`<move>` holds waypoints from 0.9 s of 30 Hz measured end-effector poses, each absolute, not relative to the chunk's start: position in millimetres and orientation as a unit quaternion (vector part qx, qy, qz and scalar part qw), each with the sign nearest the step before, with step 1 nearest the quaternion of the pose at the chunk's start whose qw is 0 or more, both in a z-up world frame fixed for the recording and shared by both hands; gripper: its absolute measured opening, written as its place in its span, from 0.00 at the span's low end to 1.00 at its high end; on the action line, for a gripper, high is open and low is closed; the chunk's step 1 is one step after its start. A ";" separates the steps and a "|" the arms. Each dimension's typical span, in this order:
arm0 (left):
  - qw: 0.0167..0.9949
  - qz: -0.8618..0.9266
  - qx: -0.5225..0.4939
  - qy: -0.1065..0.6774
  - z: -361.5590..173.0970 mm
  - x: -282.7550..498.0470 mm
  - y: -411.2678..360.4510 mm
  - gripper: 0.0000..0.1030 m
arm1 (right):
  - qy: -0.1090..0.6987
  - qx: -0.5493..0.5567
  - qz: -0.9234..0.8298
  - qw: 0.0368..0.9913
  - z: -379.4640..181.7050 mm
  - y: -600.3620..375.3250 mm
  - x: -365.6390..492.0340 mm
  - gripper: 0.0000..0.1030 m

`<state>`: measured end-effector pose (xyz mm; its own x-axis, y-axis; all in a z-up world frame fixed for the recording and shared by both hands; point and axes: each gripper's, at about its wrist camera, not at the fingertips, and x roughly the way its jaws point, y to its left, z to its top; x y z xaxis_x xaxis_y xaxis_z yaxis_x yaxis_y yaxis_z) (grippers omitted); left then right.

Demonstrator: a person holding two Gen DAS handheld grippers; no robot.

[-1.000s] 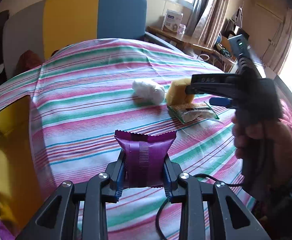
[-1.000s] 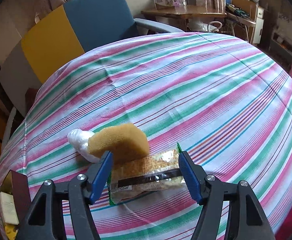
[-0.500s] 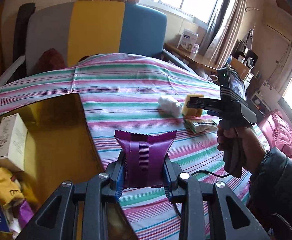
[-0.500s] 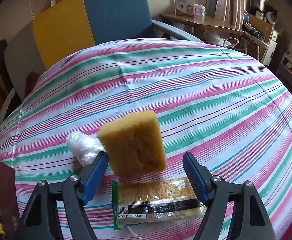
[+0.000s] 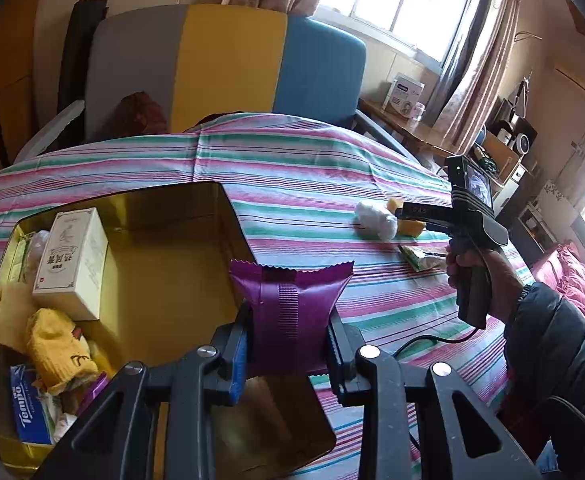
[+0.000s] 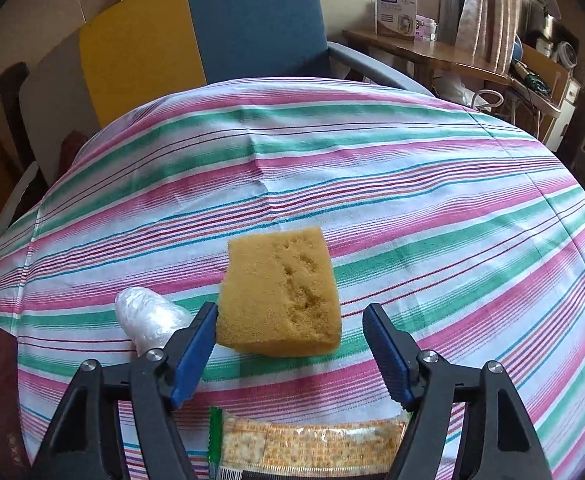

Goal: Organize objects
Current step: 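Carry the purple packet to the tray with the left tool while the right tool grasps the yellow sponge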

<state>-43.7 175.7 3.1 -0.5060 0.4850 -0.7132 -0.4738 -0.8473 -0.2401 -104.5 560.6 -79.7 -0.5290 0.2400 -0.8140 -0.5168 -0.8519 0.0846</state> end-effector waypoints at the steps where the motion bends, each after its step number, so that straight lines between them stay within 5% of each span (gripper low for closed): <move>1: 0.273 0.868 -0.414 -0.009 2.9 -43.5 172.9 0.30 | 0.160 -0.432 0.860 0.219 -80.0 561.8 -105.7 0.72; 11: 0.259 0.870 -0.419 -0.003 2.0 -43.8 166.8 0.30 | 0.156 -0.445 0.858 0.207 -86.3 567.5 -119.3 0.79; 12: 0.257 0.871 -0.419 -0.003 1.9 -43.9 166.2 0.30 | 0.153 -0.449 0.856 0.205 -87.8 567.5 -120.7 0.73; 13: 0.256 0.871 -0.419 -0.003 1.7 -44.2 165.5 0.30 | 0.149 -0.455 0.853 0.207 -89.4 567.2 -121.6 0.55; 27: 0.154 0.890 -0.424 -0.072 6.5 -65.9 72.8 0.30 | 0.145 -0.471 0.842 0.219 -88.3 563.9 -118.5 0.53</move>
<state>-65.9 72.8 6.5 -0.5933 0.3351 -0.7319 -0.2122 -0.9422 -0.2594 -118.5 563.9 -88.3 -0.4608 0.2323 -0.8566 -0.5051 -0.8622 0.0379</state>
